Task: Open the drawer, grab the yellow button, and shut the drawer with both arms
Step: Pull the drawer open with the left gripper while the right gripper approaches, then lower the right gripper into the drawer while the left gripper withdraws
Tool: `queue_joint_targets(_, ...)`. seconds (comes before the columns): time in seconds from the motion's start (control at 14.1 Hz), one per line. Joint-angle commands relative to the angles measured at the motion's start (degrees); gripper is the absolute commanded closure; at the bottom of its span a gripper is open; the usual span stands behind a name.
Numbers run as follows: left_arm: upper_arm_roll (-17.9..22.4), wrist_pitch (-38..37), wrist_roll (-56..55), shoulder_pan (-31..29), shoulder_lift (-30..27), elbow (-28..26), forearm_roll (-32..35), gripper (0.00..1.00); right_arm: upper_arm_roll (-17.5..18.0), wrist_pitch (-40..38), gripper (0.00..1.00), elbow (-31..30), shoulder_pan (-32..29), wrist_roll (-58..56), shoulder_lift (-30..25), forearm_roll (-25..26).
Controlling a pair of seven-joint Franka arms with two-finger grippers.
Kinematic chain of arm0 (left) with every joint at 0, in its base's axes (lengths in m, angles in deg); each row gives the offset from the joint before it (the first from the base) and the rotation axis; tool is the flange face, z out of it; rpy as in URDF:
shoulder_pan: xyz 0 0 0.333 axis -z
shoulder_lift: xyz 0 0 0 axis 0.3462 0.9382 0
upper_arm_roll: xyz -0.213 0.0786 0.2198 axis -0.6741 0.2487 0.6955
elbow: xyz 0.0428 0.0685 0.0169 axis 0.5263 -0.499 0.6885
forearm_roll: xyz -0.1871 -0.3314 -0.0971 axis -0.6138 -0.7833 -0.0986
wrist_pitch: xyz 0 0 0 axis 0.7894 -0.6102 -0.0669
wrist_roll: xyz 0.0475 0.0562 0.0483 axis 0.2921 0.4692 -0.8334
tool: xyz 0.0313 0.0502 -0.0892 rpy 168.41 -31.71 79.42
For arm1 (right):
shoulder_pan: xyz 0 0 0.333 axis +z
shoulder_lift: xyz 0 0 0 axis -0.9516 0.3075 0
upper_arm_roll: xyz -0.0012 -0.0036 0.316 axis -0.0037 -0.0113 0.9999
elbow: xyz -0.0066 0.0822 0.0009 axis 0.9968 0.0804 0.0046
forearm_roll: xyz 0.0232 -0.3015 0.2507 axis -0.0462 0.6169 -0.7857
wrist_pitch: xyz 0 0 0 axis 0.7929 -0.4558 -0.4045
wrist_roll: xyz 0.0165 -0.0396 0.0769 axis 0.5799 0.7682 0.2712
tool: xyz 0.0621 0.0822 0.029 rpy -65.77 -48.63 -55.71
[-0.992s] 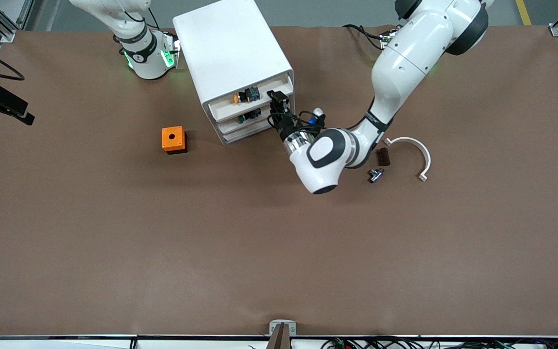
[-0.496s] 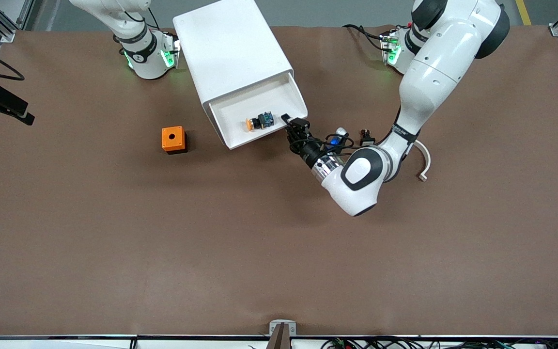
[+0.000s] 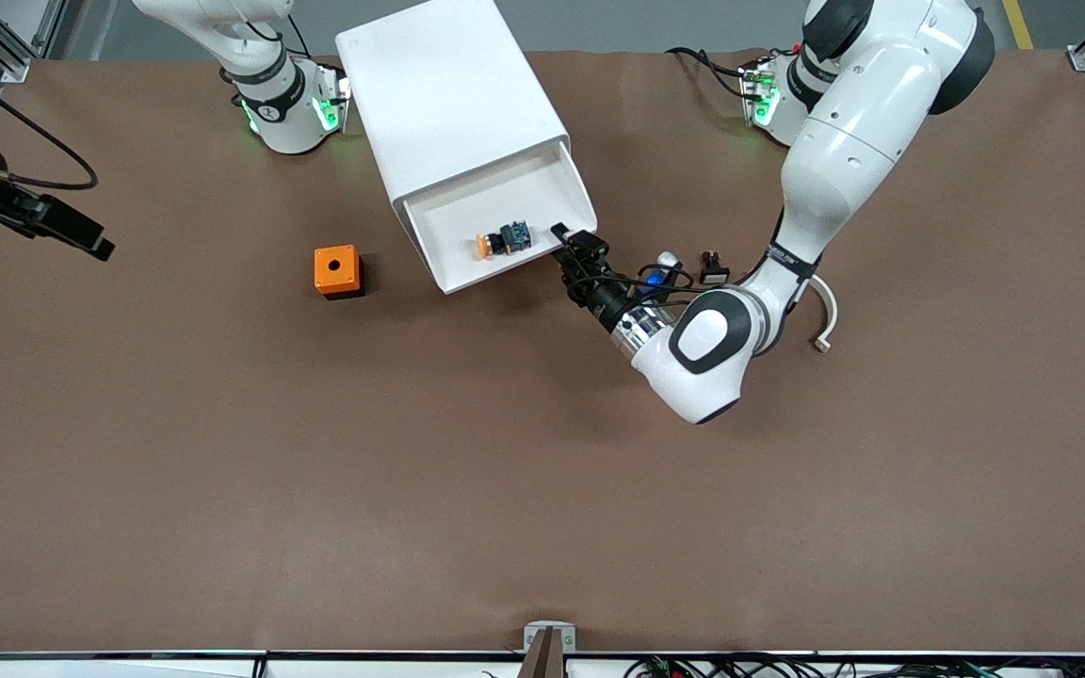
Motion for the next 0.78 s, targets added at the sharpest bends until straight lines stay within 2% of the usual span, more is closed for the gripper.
queue_joint_targets(0.0, -0.4, -0.02, 4.78, -1.94, -0.08, 0.61, -1.65, 0.0, -0.09, -1.62, 0.0, 1.01, 2.63, 7.52, 2.16, -0.35)
queue_joint_targets(0.28, -0.31, -2.47, 19.19, -2.73, -0.43, 5.78, -1.4, 0.0, -0.18, -0.92, 0.0, 1.27, 8.96, 20.44, 9.09, 0.7)
queue_joint_targets(0.42, -0.23, -3.88, 27.18, -3.17, -0.43, 7.98, 1.49, 0.0, -0.18, -1.01, 0.0, 2.06, 10.81, 23.45, 12.62, 1.14)
queue_joint_targets(0.57, -0.31, -3.8, 35.71, -3.35, -0.87, 9.56, 6.22, 0.0, -0.18, -0.57, 0.0, 2.15, 11.52, 23.9, 13.68, 0.88)
queue_joint_targets(0.71, -0.14, -3.27, 46.51, -3.52, -2.44, 10.45, 10.1, 0.0, -0.18, -0.74, 0.0, 1.97, 14.93, 24.24, 14.74, 0.97)
